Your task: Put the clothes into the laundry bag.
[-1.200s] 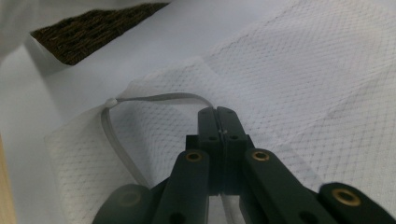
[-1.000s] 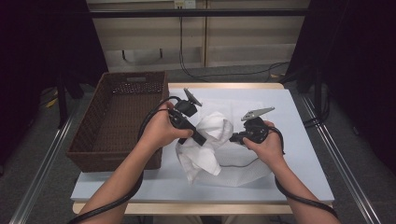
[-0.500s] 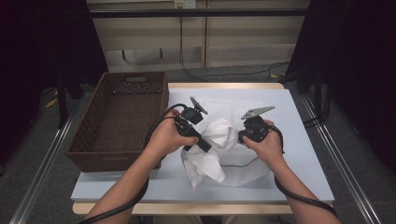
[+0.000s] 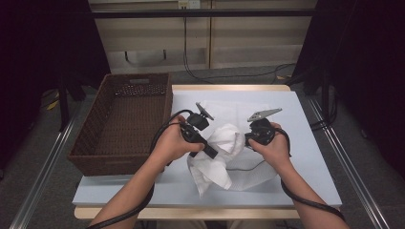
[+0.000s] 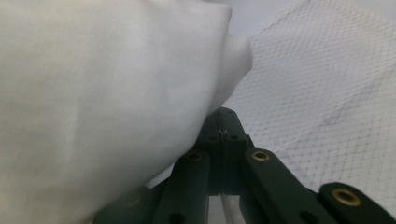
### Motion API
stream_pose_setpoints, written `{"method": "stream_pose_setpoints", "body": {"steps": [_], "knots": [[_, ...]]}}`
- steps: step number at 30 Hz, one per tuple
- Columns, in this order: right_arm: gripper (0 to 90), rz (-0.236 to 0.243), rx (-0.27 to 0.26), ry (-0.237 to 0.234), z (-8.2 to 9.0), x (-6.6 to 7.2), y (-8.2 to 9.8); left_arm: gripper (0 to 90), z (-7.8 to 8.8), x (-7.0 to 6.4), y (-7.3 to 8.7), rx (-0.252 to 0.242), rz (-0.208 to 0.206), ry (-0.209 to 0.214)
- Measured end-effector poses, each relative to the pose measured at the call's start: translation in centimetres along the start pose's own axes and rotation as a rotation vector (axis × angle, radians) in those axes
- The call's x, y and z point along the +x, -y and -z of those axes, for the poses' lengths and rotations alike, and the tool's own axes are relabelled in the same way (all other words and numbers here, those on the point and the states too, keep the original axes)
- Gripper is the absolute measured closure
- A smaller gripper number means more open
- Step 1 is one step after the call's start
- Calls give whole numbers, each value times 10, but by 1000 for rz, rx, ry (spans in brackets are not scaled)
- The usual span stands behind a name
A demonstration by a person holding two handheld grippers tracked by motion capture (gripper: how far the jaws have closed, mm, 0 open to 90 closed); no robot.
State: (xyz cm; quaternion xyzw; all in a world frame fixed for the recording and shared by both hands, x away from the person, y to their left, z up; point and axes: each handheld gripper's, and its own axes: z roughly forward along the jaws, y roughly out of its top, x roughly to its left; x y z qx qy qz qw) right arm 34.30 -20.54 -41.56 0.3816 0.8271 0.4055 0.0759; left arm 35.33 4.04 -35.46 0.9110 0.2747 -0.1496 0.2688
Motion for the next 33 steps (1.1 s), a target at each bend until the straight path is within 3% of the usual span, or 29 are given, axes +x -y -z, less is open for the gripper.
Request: {"method": "stream_pose_setpoints", "body": {"steps": [9, 13, 27, 29, 33], "knots": [[900, 1, -8, 4, 3, -1, -1, 717, -2, 5, 6, 14, 10, -6], [900, 2, -5, 10, 4, -1, -2, 717, -4, 3, 6, 35, -1, -5], [900, -12, -5, 32, 3, -2, -9, 717, -12, -1, 8, 41, -24, 6], [900, -12, -6, 32, 4, -3, -9, 717, -13, -1, 10, 24, -19, 9], [900, -31, -16, 35, 6, -6, -9, 718, -11, -2, 12, 40, -32, 12]]}}
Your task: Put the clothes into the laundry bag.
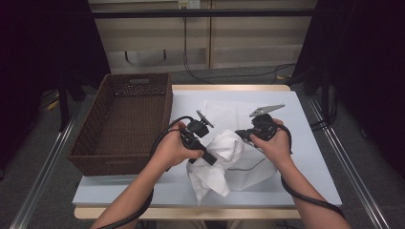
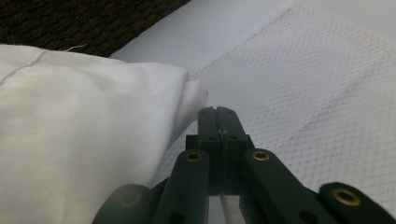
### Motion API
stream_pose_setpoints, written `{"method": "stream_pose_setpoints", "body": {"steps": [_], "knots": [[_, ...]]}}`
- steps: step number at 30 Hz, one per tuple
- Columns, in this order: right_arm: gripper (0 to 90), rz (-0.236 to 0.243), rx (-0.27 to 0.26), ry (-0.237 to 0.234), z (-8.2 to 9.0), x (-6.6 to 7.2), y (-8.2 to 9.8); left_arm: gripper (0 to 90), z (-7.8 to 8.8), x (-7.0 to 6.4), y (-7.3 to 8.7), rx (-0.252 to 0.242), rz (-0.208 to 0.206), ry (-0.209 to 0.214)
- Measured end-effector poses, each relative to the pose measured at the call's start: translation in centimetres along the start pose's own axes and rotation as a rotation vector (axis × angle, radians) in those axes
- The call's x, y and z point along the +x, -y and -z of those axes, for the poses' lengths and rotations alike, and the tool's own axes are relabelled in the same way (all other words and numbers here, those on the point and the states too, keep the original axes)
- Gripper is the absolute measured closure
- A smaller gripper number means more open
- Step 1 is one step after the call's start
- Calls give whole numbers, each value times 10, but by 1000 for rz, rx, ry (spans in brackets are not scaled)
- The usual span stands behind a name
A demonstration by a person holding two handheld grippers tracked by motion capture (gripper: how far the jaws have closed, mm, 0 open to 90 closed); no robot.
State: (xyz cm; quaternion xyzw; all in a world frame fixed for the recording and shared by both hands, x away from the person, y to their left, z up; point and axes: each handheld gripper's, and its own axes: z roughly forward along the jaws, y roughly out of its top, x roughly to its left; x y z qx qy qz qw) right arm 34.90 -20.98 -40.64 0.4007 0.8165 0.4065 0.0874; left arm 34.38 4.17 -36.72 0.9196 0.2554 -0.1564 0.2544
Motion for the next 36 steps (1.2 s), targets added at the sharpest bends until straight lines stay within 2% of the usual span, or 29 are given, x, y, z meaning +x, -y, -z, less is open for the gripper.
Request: {"method": "stream_pose_setpoints", "body": {"steps": [1, 2, 4, 5, 6, 9, 11, 18, 21, 30, 33, 36], "knots": [[900, -6, -3, 0, 0, 0, 0, 718, -1, 0, 1, -15, -2, 2], [900, -13, -2, -3, 0, -1, 0, 717, 0, -1, 1, -5, -5, 3], [900, -13, -3, -3, 1, -1, -1, 718, -1, -2, 2, -16, -7, 5], [900, -13, -1, 1, 1, -1, -2, 718, -1, -2, 2, 2, -13, 8], [900, -5, -3, 2, 1, -1, -3, 718, -2, -2, 3, -11, -11, 9], [900, -2, -3, 3, 3, -2, -5, 717, -3, -1, 3, 6, -13, 10], [900, -5, -4, 3, 4, -1, -6, 717, -5, -2, 4, -6, -6, 10], [900, -4, -4, 10, 5, -1, -9, 718, -9, -1, 2, 29, -19, 15], [900, -2, -6, 14, 6, -2, -10, 717, -13, 0, 2, 20, -7, 21], [900, 1, -10, 23, 9, -2, -11, 718, -16, -1, 1, 41, -26, 20], [900, 0, -18, 14, 9, -2, -11, 717, -15, -3, -1, 29, -25, 25], [900, 12, -16, 27, 9, 2, -14, 718, -7, -8, -4, 12, -29, 32]]}}
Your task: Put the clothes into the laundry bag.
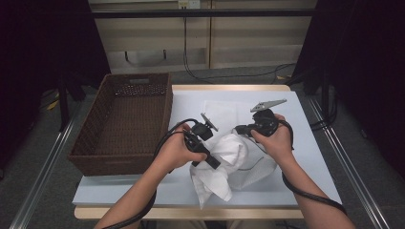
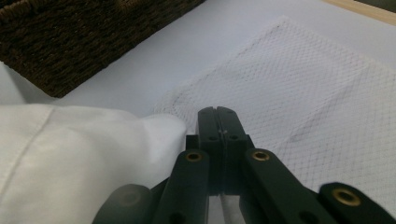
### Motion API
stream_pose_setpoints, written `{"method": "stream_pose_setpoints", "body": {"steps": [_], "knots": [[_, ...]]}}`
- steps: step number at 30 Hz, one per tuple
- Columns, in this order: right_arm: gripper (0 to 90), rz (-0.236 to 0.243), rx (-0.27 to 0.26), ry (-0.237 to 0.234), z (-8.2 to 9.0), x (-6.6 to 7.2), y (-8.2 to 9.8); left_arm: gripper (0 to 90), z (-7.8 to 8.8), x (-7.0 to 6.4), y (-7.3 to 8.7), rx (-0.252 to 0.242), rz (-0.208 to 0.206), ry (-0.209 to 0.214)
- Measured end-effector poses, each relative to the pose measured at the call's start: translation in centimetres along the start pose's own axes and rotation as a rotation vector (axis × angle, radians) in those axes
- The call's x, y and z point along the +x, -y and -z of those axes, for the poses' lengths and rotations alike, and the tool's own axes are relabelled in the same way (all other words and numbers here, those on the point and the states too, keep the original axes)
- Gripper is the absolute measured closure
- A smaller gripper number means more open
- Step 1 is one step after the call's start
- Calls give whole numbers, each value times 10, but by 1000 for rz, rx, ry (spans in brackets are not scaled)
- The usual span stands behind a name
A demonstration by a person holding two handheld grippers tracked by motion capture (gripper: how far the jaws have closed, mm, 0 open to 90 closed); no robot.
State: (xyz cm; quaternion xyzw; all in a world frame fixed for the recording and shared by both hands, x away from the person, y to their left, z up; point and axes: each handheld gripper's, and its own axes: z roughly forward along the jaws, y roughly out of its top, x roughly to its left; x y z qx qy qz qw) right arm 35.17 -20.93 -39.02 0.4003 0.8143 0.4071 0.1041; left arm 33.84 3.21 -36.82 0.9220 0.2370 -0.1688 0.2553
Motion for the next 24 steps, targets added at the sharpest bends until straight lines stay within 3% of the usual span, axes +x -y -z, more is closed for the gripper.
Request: {"method": "stream_pose_setpoints", "body": {"steps": [6, 13, 24], "knots": [[900, -3, -1, -3, 0, 0, 0, 718, 4, -8, -5, 13, -27, -10], [900, 15, -3, -12, 0, 5, -2, 717, -18, 1, -7, 44, -3, -36], [900, 30, -8, -23, -3, 14, -6, 716, -26, 4, -17, 29, 64, -87]]}}
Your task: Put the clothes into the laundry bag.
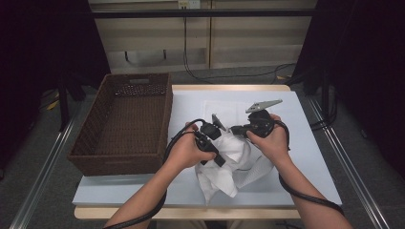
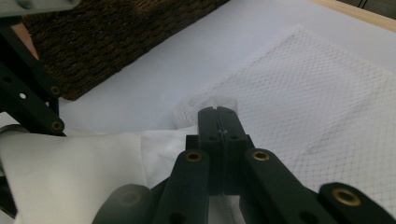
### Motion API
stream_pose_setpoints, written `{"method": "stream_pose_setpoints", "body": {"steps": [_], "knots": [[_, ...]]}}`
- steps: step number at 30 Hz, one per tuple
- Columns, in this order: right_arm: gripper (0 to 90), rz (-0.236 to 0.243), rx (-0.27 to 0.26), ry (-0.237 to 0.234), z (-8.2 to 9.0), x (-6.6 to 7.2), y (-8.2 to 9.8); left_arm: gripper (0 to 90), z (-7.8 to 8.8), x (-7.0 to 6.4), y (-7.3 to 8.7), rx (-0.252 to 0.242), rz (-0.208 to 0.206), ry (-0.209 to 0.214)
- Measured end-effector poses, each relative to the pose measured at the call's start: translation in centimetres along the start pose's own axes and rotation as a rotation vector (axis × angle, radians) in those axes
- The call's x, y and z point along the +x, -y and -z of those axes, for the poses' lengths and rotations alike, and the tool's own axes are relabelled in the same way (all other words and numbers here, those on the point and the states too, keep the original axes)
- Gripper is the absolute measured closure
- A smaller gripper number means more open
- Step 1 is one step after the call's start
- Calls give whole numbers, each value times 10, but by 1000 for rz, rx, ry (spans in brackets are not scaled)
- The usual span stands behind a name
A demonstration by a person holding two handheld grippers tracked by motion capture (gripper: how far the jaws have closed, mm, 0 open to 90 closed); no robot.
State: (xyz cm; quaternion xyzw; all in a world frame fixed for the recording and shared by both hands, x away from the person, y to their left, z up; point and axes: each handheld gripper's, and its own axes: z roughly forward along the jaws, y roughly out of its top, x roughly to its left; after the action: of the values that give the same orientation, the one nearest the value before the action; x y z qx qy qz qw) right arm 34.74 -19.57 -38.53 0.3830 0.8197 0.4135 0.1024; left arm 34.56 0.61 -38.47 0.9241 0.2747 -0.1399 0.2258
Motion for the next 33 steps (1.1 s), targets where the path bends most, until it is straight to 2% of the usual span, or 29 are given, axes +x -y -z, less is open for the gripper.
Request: {"method": "stream_pose_setpoints", "body": {"steps": [5, 7, 12, 15, 16, 21, 22, 25, 27, 29, 31, 33], "knots": [[900, 11, -7, -7, 1, 6, -2, 716, -2, 4, -1, -5, 29, -29], [900, 18, -12, -10, 2, 7, -3, 715, -2, 5, -1, -28, 63, -27], [900, 17, -16, -11, 3, 8, -3, 716, -2, 5, -3, -24, 72, -32], [900, 18, -17, -11, 3, 9, -3, 715, -3, 5, -4, -30, 93, -36], [900, 19, -20, -12, 3, 9, -3, 715, -4, 4, -4, -38, 112, -36], [900, 14, -30, -13, 6, 8, -2, 715, -9, 3, -4, 7, 84, -35], [900, 15, -32, -12, 6, 8, -2, 715, -11, 2, -4, -1, 96, -30], [900, 20, -36, -12, 8, 8, -3, 715, -13, 2, -3, 5, 95, -26], [900, 20, -35, -10, 8, 8, -3, 715, -12, 2, -2, 16, 80, -22], [900, 15, -32, -14, 8, 6, -2, 714, -10, -1, -1, -1, 87, -8], [900, 10, -29, -15, 7, 6, -1, 715, -7, -4, -2, -9, 70, 7], [900, 9, -28, -14, 7, 6, -1, 714, -5, -8, -2, 3, 44, 4]]}}
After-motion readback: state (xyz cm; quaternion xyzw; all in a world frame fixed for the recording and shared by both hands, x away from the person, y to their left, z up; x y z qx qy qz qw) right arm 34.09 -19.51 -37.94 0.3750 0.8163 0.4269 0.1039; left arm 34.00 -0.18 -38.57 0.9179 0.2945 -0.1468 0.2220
